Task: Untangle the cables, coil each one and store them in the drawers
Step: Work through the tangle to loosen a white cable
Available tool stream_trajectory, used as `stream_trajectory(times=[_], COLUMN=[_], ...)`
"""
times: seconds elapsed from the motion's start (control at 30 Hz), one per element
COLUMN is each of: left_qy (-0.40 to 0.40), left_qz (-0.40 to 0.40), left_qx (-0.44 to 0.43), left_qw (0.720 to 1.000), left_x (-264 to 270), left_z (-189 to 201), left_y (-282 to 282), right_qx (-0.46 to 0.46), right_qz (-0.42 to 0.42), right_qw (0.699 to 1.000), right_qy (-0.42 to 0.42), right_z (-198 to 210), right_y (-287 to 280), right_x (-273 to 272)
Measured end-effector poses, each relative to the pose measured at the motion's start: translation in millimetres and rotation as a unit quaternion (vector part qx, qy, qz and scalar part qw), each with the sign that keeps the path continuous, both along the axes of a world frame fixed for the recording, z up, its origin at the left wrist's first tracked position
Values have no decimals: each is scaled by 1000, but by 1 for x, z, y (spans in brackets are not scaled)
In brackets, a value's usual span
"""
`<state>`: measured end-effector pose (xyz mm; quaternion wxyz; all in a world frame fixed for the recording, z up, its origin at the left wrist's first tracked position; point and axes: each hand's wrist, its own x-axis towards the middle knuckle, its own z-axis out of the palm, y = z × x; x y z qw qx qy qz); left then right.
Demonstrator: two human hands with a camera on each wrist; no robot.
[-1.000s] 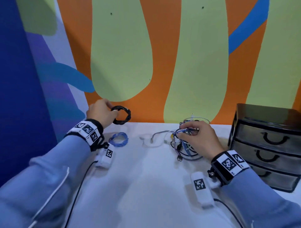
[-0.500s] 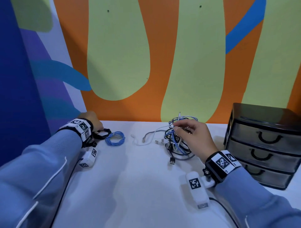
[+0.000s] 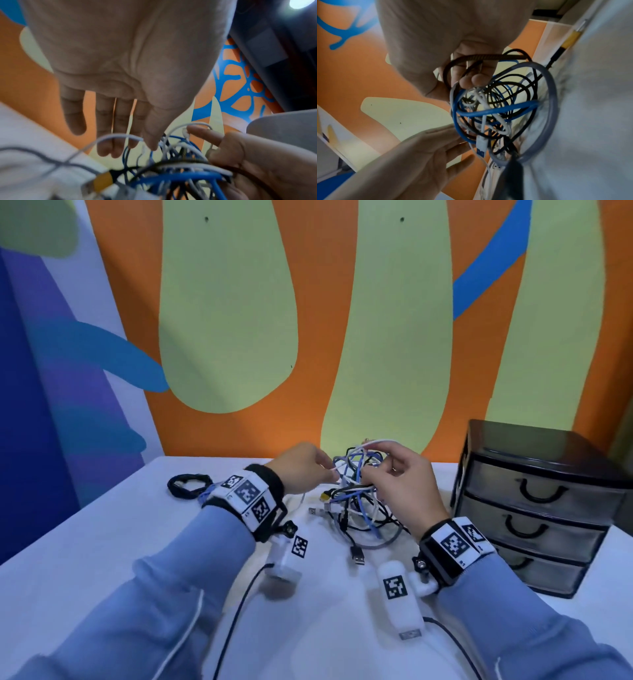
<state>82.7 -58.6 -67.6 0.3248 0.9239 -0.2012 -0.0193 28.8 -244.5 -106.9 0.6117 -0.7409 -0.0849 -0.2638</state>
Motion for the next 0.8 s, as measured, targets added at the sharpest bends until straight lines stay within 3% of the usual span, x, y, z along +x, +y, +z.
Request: stream_trajectory(times=[0.1,0.23,0.37,0.43,0.57,0.67,0.8], left_qy=[-10,-47,4,21,48,55,48], left_qz=[3,23,20,16,-12,-40,-56], left_qx=[-127,-209,-309,-337,-385,-412,-450], left_qw=[992,977,951,941,922,909,890], left_x=[2,0,-3,-4,-7,-10,-14], left_z=[-17,-18,-21,-24,-25,-24,-20], left_y=[-7,-4,4,7,7,5,3], right_qx=[15,48,51,27,16,56,88], right_qz=[-35,-178,-221,-209,-97,-18,-4], right_qw=[999,978,968,975,995,998,996], right_qy=[-23,-94,-111,-74,4,22,36], right_z=[-2,1,2,-2,-3,4,9], right_y=[-1,-9,-14,-18,-15,-8,-7], right_x=[4,10,15,18,17,9,3])
